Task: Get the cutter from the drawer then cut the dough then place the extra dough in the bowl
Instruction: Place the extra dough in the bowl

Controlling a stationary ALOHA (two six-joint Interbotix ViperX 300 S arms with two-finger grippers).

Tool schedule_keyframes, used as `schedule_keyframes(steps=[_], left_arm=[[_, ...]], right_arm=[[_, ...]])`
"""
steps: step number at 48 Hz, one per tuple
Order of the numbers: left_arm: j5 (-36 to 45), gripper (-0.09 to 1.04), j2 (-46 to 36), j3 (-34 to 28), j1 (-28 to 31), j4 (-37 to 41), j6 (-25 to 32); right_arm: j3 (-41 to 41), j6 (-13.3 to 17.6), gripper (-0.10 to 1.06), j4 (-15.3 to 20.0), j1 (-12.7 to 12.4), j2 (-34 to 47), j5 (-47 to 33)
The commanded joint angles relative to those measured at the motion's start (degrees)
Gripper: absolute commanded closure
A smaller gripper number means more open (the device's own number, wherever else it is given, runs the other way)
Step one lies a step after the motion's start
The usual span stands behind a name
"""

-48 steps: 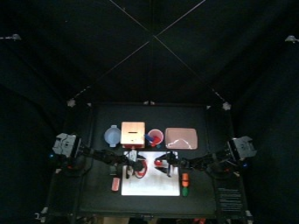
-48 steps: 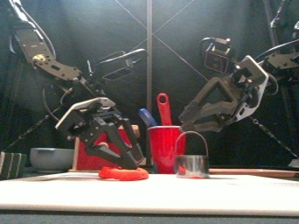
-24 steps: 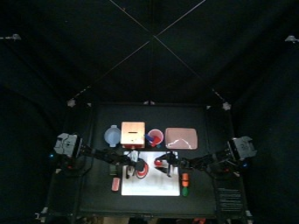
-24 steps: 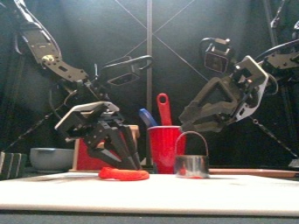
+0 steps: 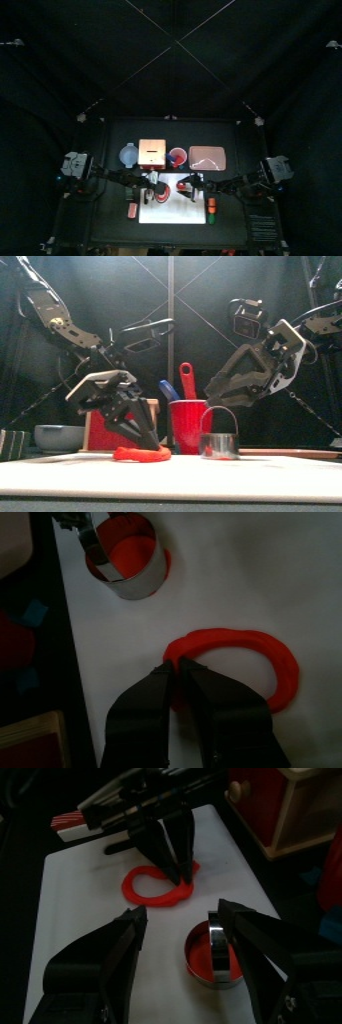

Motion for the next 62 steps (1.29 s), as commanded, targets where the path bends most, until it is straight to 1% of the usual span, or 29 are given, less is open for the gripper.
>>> schedule_keyframes(steps=[1, 7, 12, 21, 34, 40, 46, 53, 62], left_arm=[[-0.53, 0.39, -6.24, 0.26, 0.26, -0.09, 0.00], [-0.62, 0.39, -11.34, 3.08, 0.26, -0.62, 0.00], [-1.41, 0.39, -16.26, 6.42, 0.26, -2.55, -0.09], [-6.50, 0.38, -25.31, 13.45, 0.26, -7.03, 0.00], [-11.34, 0.38, -39.64, 21.27, 1.14, -8.79, 0.09], [-13.45, 0.38, -46.14, 24.96, 4.13, -8.70, 0.26], [-13.89, 0.38, -51.77, 27.77, 6.86, -7.91, 0.62], [-13.97, 0.38, -58.01, 31.03, 11.69, -6.68, 0.18], [-13.71, 0.38, -60.38, 34.10, 18.54, -6.77, 0.00]], right_arm=[[0.00, 0.26, 0.05, 0.18, 0.00, -0.35, 0.97], [0.00, 0.18, 0.06, 0.09, 0.00, -0.35, 1.14], [0.00, 0.18, 0.06, 0.09, 0.09, -0.44, 1.23], [0.00, 0.18, 0.06, 0.09, 0.00, -0.44, 1.23], [-0.18, 0.26, 0.06, 0.09, 0.00, -0.35, 1.23], [-0.26, 0.18, 0.06, 0.09, 0.00, -0.35, 1.14], [-0.35, 0.35, 0.06, 0.18, 0.00, -0.35, 1.41], [-0.44, 0.35, 0.06, 0.18, 0.00, -0.35, 1.85], [-0.62, 0.35, 0.06, 0.18, -0.09, -0.35, 2.20]])
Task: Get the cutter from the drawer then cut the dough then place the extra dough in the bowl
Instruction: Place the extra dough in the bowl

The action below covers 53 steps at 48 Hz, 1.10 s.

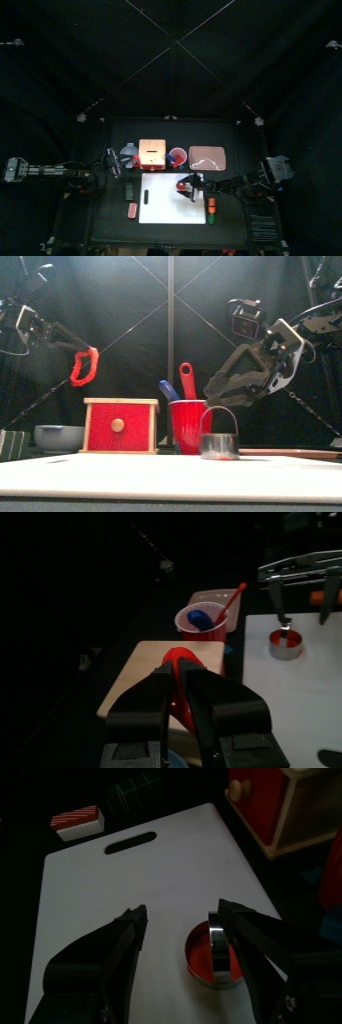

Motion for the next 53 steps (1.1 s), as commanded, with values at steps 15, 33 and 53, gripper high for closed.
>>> schedule_keyframes(steps=[15, 33, 53], left_arm=[[6.24, 0.32, 0.62, 3.78, 13.36, -2.11, -0.44], [11.69, 0.10, 3.25, 3.43, 15.03, -3.43, -0.44], [11.87, 0.08, 3.34, 3.52, 15.03, -3.34, -0.35]], right_arm=[[-0.44, 0.00, 0.06, 0.09, -0.09, -0.18, 0.97], [-1.67, 0.26, 0.06, -1.05, -0.18, 0.18, 2.11], [-2.64, 0.18, 0.06, -1.93, -0.18, 0.35, 2.46]])
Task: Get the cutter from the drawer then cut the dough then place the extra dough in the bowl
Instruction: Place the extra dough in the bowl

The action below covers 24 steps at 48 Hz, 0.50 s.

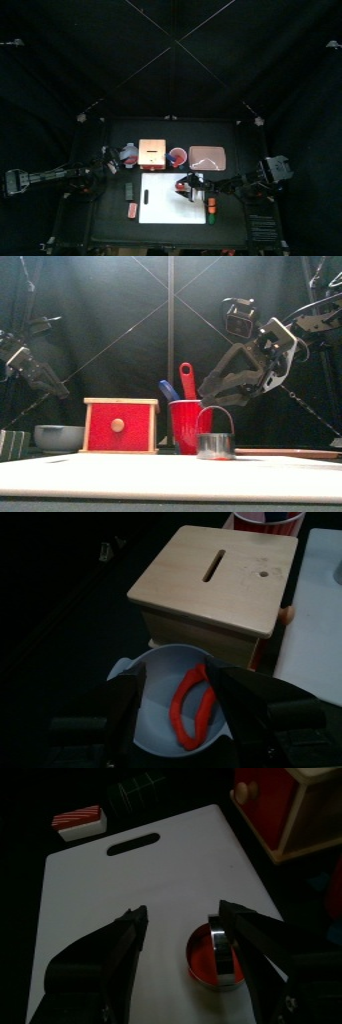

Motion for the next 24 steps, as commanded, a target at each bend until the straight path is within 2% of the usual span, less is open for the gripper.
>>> schedule_keyframes(steps=[1, 15, 24], left_arm=[[-0.09, 0.08, 0.18, -0.88, 0.26, 0.00, 0.00], [0.44, 0.08, 0.18, -0.62, 0.26, -0.09, 0.00], [1.49, 0.08, 0.18, -0.35, 0.18, -0.09, -0.09]], right_arm=[[-0.62, 0.26, 0.05, -0.44, 0.26, -0.26, 0.53], [-1.23, 0.18, 0.06, -1.23, -0.09, -0.18, 0.62], [-1.32, 0.35, 0.05, -1.93, -1.32, -0.18, 1.58]])
